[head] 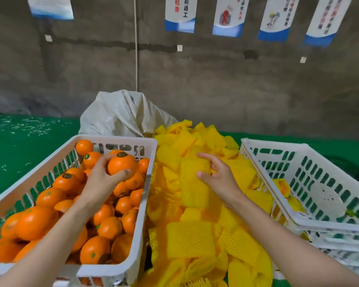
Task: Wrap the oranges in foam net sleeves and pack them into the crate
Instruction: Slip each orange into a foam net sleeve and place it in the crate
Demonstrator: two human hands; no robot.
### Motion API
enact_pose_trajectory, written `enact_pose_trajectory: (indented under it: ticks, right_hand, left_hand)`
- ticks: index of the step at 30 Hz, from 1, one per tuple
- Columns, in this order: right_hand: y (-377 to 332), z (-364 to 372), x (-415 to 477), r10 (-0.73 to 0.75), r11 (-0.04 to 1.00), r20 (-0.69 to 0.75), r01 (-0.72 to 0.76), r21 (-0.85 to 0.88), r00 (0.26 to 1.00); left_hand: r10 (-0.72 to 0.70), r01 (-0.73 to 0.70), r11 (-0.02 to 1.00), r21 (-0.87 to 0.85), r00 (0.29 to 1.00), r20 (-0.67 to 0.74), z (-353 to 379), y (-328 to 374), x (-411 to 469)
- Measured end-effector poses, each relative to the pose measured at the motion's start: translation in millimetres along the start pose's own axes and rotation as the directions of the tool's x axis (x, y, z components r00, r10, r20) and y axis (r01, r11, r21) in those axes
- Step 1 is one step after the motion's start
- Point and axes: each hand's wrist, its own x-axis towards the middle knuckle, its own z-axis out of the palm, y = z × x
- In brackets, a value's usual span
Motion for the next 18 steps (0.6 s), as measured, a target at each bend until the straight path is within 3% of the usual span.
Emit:
enact_pose_trajectory:
  ticks: [3, 7, 11, 14, 16, 18]
  right_hand:
    - [-11, -12, -16, 0.174, 0.941, 0.113, -0.199, 0.274, 0.978]
    - [-21, -27, -34, 0.210, 0.813, 0.282, -0.328, 0.482, 0.936]
    - [-17, -34, -49, 0.274, 0.789, 0.323, -0.404, 0.463, 0.906]
    - [-7, -39, -58, 0.366, 0.783, 0.274, -0.454, 0.426, 0.889]
    - [1, -41, -60, 0.419, 0.792, 0.217, -0.472, 0.388, 0.882]
    - [10, -44, -62, 0.388, 0.889, 0.099, -0.400, 0.223, 0.916]
  left_hand:
    - [-0.083, 0.122, 0.970, -0.209, 0.979, 0.186, 44, 20, -12]
    - [-0.154, 0.340, 0.806, -0.485, 0.911, 0.383, 102, 40, -31]
    - [-0.204, 0.451, 0.692, -0.564, 0.871, 0.446, 139, 46, -48]
    - [-0.241, 0.550, 0.496, -0.672, 0.831, 0.502, 159, 51, -62]
    - [-0.284, 0.555, 0.471, -0.686, 0.831, 0.478, 167, 51, -69]
    - [-0.322, 0.550, 0.477, -0.686, 0.835, 0.445, 176, 51, -76]
